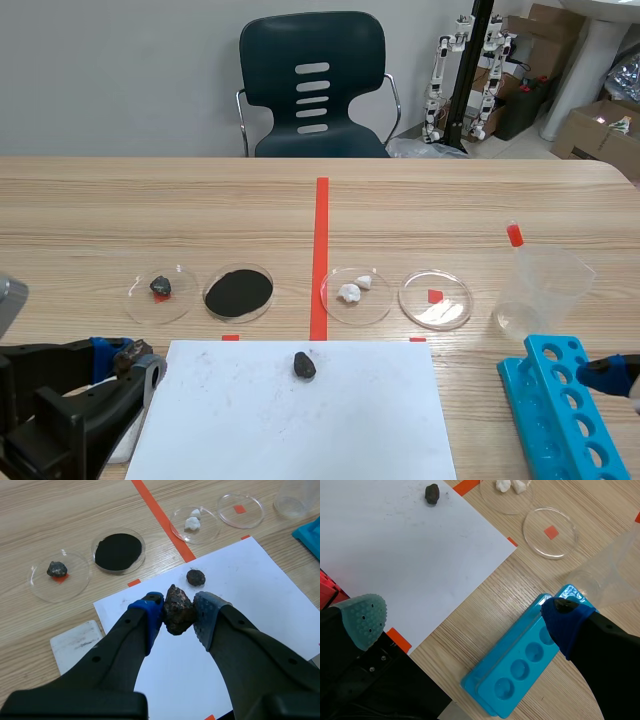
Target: Put the right mineral back
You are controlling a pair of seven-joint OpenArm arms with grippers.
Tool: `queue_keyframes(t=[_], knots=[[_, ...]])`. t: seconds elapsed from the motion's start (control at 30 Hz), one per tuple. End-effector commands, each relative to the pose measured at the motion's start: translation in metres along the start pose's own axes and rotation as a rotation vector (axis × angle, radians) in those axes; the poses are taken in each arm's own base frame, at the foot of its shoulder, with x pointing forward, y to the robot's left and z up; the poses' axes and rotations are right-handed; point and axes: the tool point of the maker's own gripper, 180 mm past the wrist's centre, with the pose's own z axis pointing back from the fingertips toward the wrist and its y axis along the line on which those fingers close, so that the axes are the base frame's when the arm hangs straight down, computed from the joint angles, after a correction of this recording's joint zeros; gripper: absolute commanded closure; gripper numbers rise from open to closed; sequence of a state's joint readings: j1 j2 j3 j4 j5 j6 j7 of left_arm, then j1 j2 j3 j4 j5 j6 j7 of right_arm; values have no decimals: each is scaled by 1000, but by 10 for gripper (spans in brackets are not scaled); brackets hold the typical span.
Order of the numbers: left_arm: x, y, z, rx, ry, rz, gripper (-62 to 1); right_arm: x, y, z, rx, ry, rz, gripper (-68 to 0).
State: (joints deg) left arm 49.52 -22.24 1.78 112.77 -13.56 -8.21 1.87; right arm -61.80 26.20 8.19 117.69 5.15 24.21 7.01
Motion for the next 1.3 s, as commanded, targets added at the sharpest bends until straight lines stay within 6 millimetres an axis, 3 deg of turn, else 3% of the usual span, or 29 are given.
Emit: queue_keyframes(t=[0.0,0.73,1.27], knots=[[11,-1,-1,-2,-37,2,-101,9,-3,1,-6,-27,9,-657],[12,0,-1,-2,-41,0,-101,9,-3,1,-6,-27,9,-657],[6,-20,-41,-53,115,-9,-100,8,-3,1,-6,-24,9,-657]])
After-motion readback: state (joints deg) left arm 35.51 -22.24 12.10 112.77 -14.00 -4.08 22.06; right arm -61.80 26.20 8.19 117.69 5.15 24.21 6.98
